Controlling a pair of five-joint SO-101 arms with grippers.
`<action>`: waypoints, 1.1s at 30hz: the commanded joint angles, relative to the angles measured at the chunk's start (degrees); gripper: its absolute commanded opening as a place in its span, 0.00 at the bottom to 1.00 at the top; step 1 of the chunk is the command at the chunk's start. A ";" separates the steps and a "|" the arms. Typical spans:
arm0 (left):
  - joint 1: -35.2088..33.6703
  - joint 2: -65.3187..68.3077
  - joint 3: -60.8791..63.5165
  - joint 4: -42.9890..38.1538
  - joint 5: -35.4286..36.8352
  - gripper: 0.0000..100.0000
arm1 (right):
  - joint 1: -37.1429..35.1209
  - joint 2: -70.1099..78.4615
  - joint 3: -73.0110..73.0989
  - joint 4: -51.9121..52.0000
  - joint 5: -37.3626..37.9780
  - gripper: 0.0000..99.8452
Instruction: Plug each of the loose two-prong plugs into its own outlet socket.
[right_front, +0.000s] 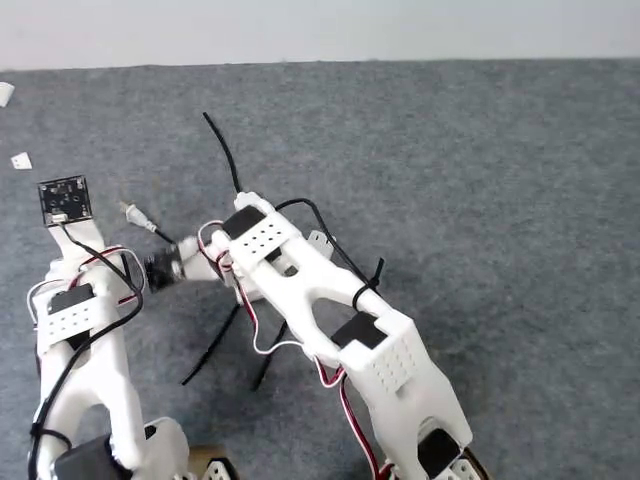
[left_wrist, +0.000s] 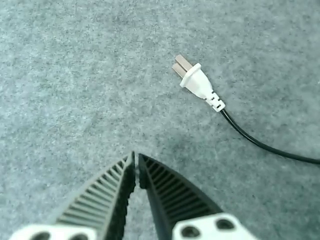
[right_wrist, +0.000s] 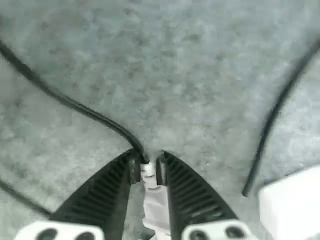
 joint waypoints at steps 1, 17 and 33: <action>-0.09 -1.14 -2.95 -1.41 0.35 0.01 | 2.51 -1.01 -11.34 0.13 -17.14 0.01; 0.18 -1.05 -2.95 -1.58 0.26 0.01 | 18.95 -1.45 -52.40 32.57 -65.93 0.01; 0.18 -1.05 -2.95 -1.58 0.18 0.01 | 27.30 -7.08 -20.04 30.73 -69.45 0.01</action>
